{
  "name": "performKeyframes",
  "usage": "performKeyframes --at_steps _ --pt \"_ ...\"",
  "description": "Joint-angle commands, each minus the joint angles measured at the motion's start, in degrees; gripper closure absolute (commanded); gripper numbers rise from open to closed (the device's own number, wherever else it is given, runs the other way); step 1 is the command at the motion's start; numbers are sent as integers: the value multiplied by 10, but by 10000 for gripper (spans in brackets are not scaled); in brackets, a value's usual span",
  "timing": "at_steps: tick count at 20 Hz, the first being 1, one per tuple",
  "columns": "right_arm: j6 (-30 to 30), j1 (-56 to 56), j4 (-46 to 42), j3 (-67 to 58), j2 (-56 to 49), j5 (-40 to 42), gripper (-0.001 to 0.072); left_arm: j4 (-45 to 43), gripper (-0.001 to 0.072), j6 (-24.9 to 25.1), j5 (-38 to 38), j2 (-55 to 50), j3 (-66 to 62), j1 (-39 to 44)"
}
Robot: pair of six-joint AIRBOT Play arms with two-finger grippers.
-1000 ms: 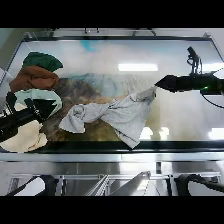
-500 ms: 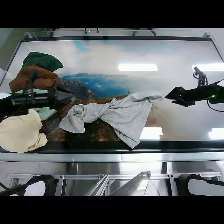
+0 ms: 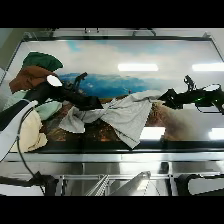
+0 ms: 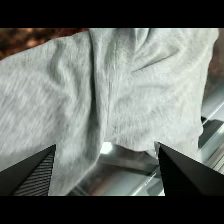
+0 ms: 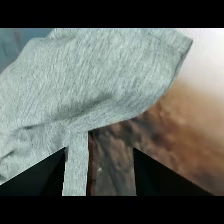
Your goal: Fold the shirts.
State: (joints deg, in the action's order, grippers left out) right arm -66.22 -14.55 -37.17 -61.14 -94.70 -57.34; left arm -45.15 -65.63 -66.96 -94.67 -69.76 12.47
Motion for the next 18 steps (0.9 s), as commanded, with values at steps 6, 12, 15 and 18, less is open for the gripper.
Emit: performKeyframes --at_steps 6,12,15,18 --pt "2 38 94 -12 -53 94 255 -19 19 -54 -101 -169 -154 47" --pt "25 36 93 -62 -66 73 697 -8 607 -61 -112 -186 -232 39" --pt "33 25 85 -76 -49 45 698 31 681 -60 -148 -186 -281 29" --pt "50 -4 78 -77 6 28 699 118 681 -60 -214 -185 -348 7"
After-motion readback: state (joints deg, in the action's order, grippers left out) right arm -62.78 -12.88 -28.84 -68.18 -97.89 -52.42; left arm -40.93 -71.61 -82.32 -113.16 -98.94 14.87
